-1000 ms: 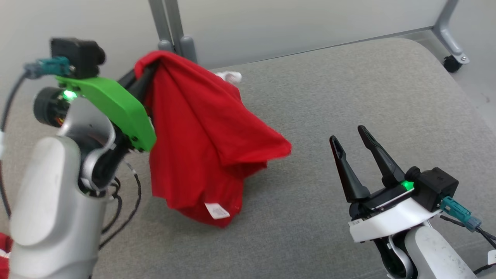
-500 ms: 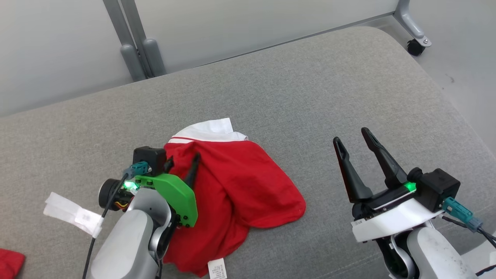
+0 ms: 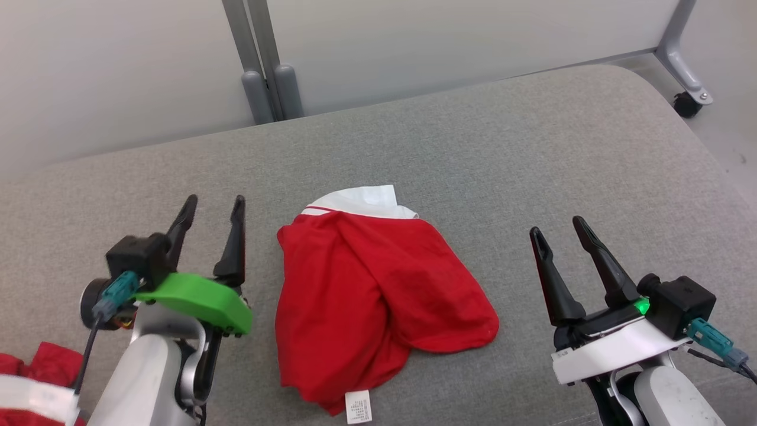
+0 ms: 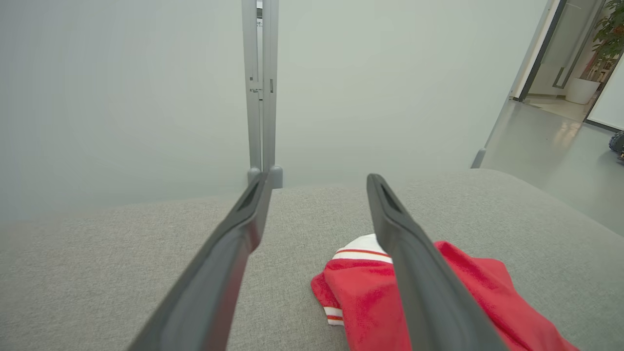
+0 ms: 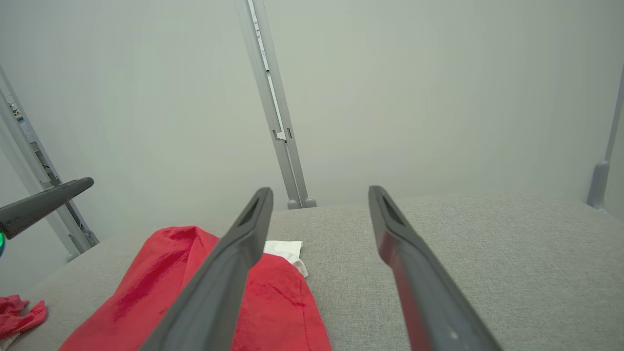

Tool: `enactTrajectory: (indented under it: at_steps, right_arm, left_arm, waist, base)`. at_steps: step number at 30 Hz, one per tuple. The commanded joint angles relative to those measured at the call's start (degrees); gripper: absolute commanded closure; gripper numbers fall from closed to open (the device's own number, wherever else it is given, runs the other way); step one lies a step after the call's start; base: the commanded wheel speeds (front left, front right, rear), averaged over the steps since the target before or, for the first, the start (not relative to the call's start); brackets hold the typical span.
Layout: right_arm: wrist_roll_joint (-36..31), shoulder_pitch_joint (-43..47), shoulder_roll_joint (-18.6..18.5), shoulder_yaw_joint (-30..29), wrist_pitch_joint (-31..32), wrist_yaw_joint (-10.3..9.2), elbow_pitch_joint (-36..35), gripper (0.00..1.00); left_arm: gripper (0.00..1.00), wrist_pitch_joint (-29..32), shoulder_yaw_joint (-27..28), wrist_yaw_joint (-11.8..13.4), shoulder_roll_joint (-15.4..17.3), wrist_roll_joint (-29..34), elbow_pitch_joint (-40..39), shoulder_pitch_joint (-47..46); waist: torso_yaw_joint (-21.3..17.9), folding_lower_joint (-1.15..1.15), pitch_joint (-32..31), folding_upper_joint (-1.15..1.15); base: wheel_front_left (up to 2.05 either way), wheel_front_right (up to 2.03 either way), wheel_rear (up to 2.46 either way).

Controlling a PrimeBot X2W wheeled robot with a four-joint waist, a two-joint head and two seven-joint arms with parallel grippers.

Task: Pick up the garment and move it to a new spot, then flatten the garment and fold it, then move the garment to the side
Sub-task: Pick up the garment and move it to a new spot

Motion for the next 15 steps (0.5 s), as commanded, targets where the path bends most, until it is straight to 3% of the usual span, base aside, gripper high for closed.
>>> enactTrajectory:
  at_steps: [1,10,15]
  right_arm:
    - [-0.4,1.1,0.2,-0.4,-0.2,0.0,-0.2,0.0]
    - [-2.3,4.3,1.6,-4.8,-0.2,0.0,0.3,0.0]
    - [-4.1,5.1,1.2,-5.7,-0.2,0.0,0.8,0.0]
  left_arm:
    - [0.0,-1.1,0.8,0.9,0.7,0.0,-1.5,2.3]
    - [0.0,-7.6,4.1,4.8,2.6,1.6,-8.0,13.0]
    - [0.0,-9.1,4.3,5.4,3.1,4.2,-8.6,17.4]
  waist:
    - [1.3,0.0,-1.3,0.0]
    - [2.8,0.0,-2.1,0.0]
    - [2.9,0.0,-2.1,0.0]
  base:
    - [0.0,0.0,0.0]
    - [0.0,0.0,0.0]
    - [0.0,0.0,0.0]
